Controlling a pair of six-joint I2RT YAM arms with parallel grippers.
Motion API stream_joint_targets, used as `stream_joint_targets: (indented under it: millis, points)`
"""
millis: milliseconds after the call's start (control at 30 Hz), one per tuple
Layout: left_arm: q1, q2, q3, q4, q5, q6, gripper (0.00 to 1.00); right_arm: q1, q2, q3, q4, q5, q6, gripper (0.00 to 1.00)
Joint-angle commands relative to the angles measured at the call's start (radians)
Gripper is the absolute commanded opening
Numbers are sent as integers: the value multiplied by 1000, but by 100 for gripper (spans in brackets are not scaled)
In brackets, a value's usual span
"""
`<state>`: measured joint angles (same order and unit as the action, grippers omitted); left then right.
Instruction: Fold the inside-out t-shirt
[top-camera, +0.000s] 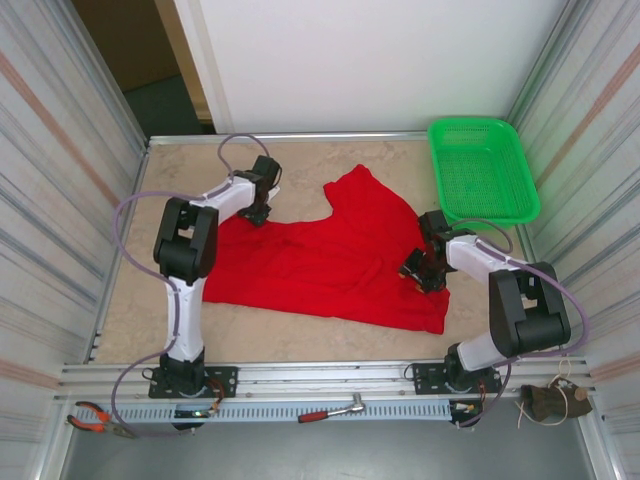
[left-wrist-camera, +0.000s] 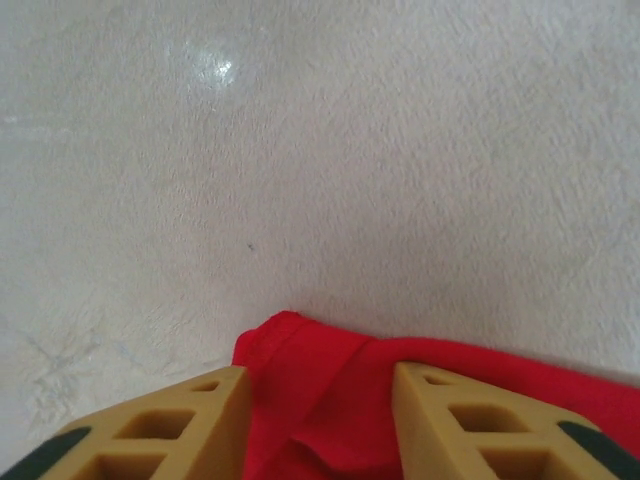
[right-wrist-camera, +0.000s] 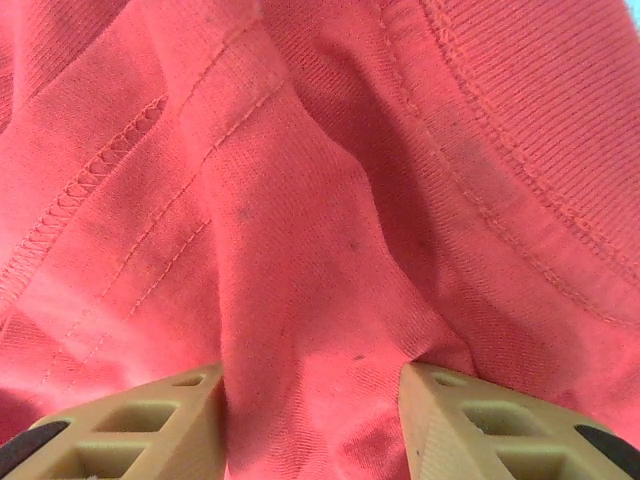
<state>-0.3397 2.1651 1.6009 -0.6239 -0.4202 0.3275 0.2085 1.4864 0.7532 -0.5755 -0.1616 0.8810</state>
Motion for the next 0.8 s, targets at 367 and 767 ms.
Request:
stream_joint_targets:
  millis: [367, 767]
  points:
    - [33, 27, 148, -58, -3, -11, 0, -8, 93, 18, -123, 120, 60, 46]
    - [270, -132, 155, -71, 506, -360, 0, -6, 140, 58, -186, 167, 80, 44]
